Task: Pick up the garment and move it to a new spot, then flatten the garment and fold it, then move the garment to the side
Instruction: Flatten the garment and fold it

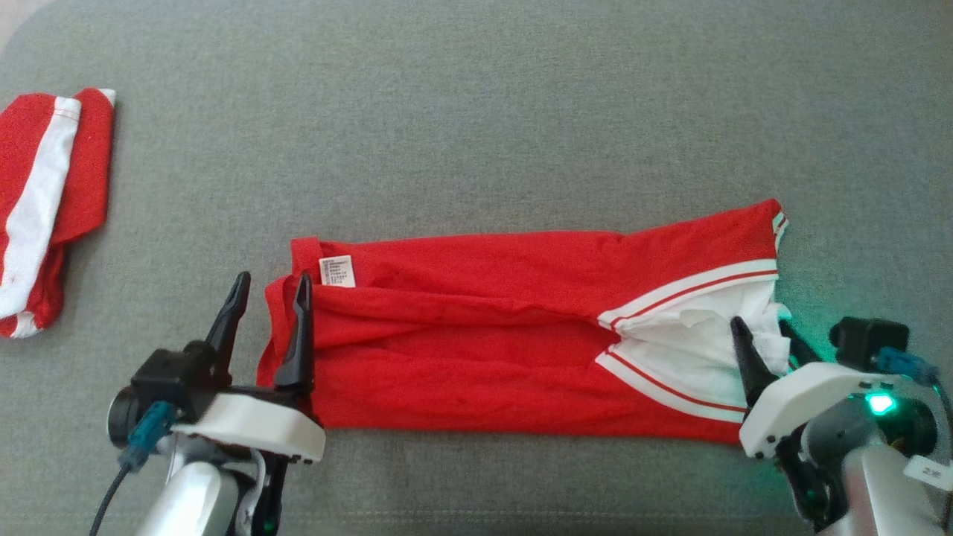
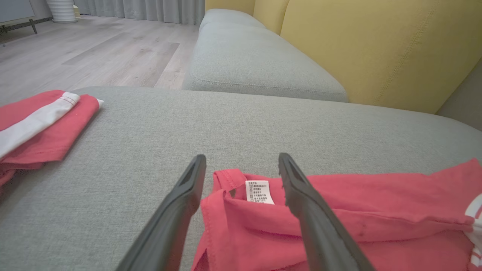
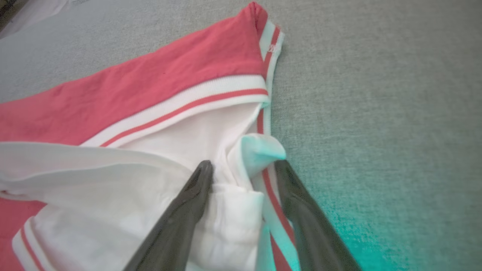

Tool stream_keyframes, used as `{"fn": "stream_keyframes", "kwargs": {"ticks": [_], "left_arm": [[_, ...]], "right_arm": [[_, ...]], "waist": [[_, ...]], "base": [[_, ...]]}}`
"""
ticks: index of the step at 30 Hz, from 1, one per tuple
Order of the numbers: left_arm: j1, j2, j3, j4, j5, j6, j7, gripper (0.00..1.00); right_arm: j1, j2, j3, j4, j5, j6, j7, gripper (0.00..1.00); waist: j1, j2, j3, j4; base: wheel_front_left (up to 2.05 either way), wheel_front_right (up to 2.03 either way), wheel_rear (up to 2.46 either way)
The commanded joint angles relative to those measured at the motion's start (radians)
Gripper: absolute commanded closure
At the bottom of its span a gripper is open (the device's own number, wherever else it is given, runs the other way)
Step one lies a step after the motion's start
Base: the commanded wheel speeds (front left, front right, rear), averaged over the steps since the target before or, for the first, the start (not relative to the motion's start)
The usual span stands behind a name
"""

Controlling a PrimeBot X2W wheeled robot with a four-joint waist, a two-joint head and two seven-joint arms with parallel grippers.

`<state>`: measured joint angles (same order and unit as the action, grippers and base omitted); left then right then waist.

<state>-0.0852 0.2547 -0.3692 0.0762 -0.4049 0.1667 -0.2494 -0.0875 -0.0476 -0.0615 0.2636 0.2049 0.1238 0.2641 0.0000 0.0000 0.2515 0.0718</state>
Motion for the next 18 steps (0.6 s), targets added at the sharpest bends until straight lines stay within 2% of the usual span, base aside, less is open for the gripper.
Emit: {"fn": "stream_keyframes", "kwargs": {"ticks": [1, 9, 18], "left_arm": [[-0.037, 0.012, 0.05, -0.026, 0.017, -0.004, -0.012, 0.0], [-0.035, 0.016, 0.086, -0.031, 0.027, -0.01, -0.012, 0.0], [-0.027, 0.005, 0.099, -0.036, 0.04, -0.017, -0.012, 0.0]], "right_arm": [[0.042, -0.003, 0.044, -0.016, 0.004, 0.007, 0.028, 1.0], [0.025, -0.003, 0.009, -0.09, 0.019, 0.007, 0.023, 1.0], [0.023, -0.011, -0.159, -0.142, 0.001, 0.007, 0.037, 1.0]], "waist": [[0.0, 0.0, 0.001, -0.005], [0.0, 0.0, 0.001, -0.025], [0.0, 0.0, -0.003, -0.04]], "base": [[0.0, 0.0, 0.0], [0.0, 0.0, 0.0], [0.0, 0.0, 0.0]]}}
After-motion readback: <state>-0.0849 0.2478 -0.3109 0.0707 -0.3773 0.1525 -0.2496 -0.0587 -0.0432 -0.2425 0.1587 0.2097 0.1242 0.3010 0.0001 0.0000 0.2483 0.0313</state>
